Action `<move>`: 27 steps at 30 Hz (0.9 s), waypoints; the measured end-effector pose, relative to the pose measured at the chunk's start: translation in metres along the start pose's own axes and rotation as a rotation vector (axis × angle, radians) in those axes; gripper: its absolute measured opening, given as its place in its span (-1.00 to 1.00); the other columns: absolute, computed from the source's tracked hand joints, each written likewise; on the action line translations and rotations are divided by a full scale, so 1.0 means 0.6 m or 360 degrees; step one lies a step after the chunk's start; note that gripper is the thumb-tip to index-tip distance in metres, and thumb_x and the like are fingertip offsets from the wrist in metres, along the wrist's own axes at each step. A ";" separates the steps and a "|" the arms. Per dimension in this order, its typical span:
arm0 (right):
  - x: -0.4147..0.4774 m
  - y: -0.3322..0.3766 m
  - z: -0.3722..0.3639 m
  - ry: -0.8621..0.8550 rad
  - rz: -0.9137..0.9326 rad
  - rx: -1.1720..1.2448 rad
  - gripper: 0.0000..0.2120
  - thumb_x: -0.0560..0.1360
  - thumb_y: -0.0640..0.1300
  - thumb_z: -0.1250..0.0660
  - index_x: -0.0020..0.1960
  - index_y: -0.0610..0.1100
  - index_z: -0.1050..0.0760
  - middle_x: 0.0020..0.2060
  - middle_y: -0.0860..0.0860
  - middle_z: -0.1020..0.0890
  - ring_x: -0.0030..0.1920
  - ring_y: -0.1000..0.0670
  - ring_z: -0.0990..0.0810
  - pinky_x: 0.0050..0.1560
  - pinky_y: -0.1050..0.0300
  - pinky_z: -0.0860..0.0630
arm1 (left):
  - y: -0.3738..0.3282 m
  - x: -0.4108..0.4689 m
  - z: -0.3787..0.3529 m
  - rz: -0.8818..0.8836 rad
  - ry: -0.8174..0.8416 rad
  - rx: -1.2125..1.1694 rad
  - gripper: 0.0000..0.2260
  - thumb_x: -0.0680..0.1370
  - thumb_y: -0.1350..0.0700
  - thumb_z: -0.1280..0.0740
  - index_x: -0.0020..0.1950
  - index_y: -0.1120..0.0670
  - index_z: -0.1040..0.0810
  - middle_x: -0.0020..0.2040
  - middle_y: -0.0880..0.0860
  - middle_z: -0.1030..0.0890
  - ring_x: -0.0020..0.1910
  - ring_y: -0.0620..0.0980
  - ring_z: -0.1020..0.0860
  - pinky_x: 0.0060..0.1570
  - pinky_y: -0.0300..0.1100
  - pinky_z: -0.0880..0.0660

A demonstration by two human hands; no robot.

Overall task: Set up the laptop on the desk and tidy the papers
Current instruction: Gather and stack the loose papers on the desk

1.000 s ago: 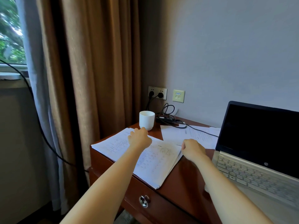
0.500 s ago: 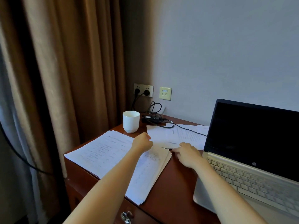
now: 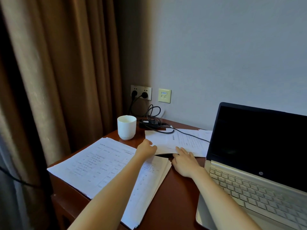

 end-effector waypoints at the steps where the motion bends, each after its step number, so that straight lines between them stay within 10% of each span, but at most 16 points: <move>1: 0.004 -0.002 0.000 0.0001 -0.0005 0.0003 -0.55 0.64 -0.06 0.09 0.49 -0.14 -0.17 0.54 -0.08 0.08 0.54 -0.08 0.15 0.50 -0.11 0.13 | 0.001 0.002 0.000 0.0008 -0.0005 -0.0043 -0.65 0.59 0.12 -0.21 0.37 0.14 -0.33 0.35 0.14 -0.41 0.30 0.10 -0.42 0.21 -0.12 -0.40; 10: 0.030 0.004 0.016 -0.0123 0.0011 0.0234 -0.57 0.62 -0.18 0.00 0.48 -0.18 -0.17 0.52 0.00 -0.06 0.51 -0.02 -0.06 0.48 -0.15 0.02 | -0.003 0.011 0.011 0.0052 -0.0023 -0.0552 -0.57 0.60 0.12 -0.19 0.45 0.12 -0.20 0.35 0.15 -0.38 0.28 0.11 -0.41 0.24 -0.09 -0.36; 19: 0.031 0.024 0.051 -0.0462 0.0229 0.0640 -0.50 0.51 -0.44 -0.05 0.42 -0.20 -0.33 0.36 -0.03 -0.38 0.33 -0.06 -0.39 0.27 0.27 -0.30 | -0.014 -0.003 0.028 0.0307 0.0161 -0.1286 -0.47 0.61 -0.16 -0.08 0.48 0.11 -0.20 0.35 0.20 -0.43 0.21 0.24 -0.51 0.19 0.11 -0.42; 27: -0.002 0.019 0.055 -0.0476 0.0062 0.1158 -0.75 0.44 -0.32 -0.24 -0.21 -0.18 -0.69 -0.25 -0.04 -0.69 -0.21 0.12 -0.57 -0.15 0.31 -0.44 | 0.021 -0.035 0.045 0.0644 0.0353 -0.1675 -0.44 0.53 -0.03 -0.26 0.41 0.26 -0.24 0.26 0.32 -0.48 0.13 0.29 -0.53 0.03 0.13 -0.46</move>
Point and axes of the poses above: each hand's wrist, its own x-axis towards the middle knuckle, its own z-axis out of the back of the hand, y = z × x, the point moved 6 cm from there along x, towards the middle knuckle
